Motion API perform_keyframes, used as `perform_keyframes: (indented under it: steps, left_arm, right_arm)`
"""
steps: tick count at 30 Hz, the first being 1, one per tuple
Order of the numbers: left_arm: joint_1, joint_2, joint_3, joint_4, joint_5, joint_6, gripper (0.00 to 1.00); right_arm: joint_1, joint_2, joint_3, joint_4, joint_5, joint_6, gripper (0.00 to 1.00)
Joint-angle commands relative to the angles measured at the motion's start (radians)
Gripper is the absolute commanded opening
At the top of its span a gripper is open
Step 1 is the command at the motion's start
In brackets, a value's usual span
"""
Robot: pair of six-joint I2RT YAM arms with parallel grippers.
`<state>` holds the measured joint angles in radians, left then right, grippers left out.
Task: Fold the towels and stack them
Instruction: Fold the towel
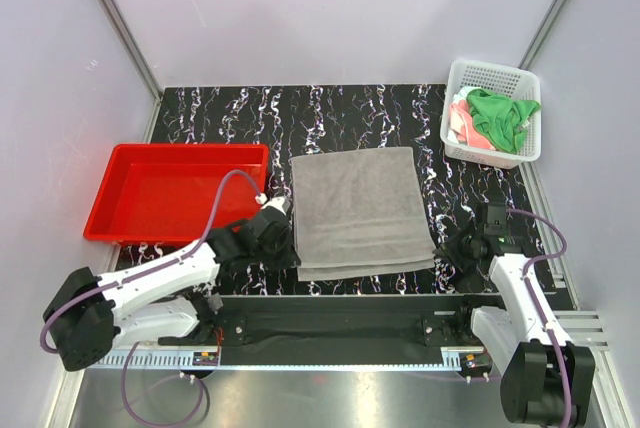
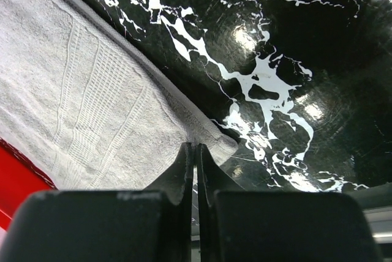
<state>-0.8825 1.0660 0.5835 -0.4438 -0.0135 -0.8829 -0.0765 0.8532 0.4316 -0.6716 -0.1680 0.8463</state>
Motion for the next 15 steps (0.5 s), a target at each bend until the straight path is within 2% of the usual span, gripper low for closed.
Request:
perform_keyframes:
  steps: [1,2,4,5,6,8,9,10,12,13,15]
  left_arm:
    - [-0.001,0.003,-0.029,0.013,0.053,0.001,0.00]
    - [-0.004,0.006,-0.043,0.031,0.066,-0.008,0.00]
    - [-0.012,0.020,-0.066,0.073,0.081,-0.016,0.00]
    - [-0.013,0.028,-0.077,0.079,0.090,-0.019,0.00]
    - [-0.016,0.041,-0.080,0.086,0.095,-0.018,0.00]
    - [-0.024,0.052,-0.079,0.086,0.096,-0.016,0.01]
    - [-0.026,0.054,-0.076,0.088,0.098,-0.014,0.07]
    - [-0.027,0.055,-0.070,0.079,0.096,-0.011,0.26]
    - [-0.027,0.046,-0.039,0.048,0.081,0.002,0.40]
    - [-0.027,0.042,-0.025,0.031,0.073,0.012,0.50]
    - [-0.027,0.041,0.013,-0.024,0.046,0.039,0.54]
  right_arm:
    - [0.003,-0.035,-0.002,-0.020,0.004,-0.039,0.00]
    - [0.004,-0.051,-0.008,-0.028,0.001,-0.026,0.02]
    - [0.004,-0.083,-0.017,-0.045,0.007,-0.012,0.13]
    - [0.004,-0.088,-0.016,-0.052,0.022,-0.012,0.20]
    - [0.004,-0.089,-0.016,-0.060,0.024,-0.009,0.33]
    - [0.004,-0.086,-0.010,-0.068,0.041,0.002,0.39]
    - [0.004,-0.085,-0.004,-0.065,0.044,0.007,0.42]
    - [0.004,-0.082,0.001,-0.060,0.044,0.014,0.42]
    - [0.004,-0.065,0.037,-0.039,0.047,0.016,0.43]
    - [0.004,-0.056,0.053,-0.023,0.044,0.010,0.42]
    - [0.004,-0.020,0.087,0.045,0.018,-0.009,0.39]
